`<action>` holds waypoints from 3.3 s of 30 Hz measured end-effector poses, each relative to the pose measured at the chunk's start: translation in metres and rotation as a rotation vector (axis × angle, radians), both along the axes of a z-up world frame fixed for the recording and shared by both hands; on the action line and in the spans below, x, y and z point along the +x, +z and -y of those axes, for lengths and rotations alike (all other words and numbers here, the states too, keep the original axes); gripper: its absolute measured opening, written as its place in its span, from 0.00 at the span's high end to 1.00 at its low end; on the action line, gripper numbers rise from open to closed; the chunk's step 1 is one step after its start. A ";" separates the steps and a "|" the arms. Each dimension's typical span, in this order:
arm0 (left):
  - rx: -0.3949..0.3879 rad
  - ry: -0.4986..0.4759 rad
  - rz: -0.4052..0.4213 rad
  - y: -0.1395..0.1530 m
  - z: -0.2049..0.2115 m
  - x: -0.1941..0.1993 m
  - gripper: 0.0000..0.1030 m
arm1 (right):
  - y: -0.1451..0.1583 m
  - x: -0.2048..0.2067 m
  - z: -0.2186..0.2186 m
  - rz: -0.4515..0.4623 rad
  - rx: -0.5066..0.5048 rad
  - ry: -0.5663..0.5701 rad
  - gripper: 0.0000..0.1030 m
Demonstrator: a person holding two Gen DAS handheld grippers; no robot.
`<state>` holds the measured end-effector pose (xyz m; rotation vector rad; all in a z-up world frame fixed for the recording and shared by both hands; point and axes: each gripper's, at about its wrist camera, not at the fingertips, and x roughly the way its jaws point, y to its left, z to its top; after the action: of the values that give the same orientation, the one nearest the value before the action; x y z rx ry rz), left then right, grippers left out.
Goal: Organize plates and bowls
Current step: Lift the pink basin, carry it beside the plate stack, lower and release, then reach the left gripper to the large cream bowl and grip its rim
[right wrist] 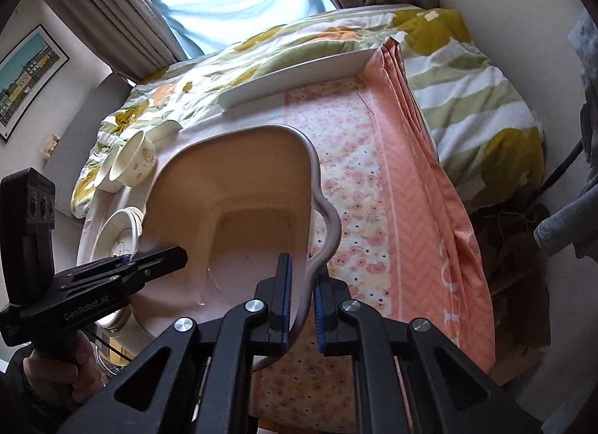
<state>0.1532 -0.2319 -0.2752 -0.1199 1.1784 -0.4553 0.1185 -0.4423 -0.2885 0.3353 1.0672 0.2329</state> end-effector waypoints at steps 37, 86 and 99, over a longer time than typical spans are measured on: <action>0.153 0.021 0.041 -0.009 0.021 0.013 0.00 | -0.025 -0.016 -0.010 0.040 -0.121 0.180 0.09; -0.117 0.443 -0.088 -0.002 -0.296 0.185 0.55 | -0.007 0.238 -0.283 -0.207 0.013 0.266 0.58; -0.079 0.391 -0.095 -0.012 -0.295 0.200 0.85 | -0.022 0.243 -0.296 -0.243 0.019 0.258 0.86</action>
<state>0.3534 0.0634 -0.2873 -0.4362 1.1956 -0.1521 0.3615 -0.1461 -0.3106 0.2459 1.3504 0.4410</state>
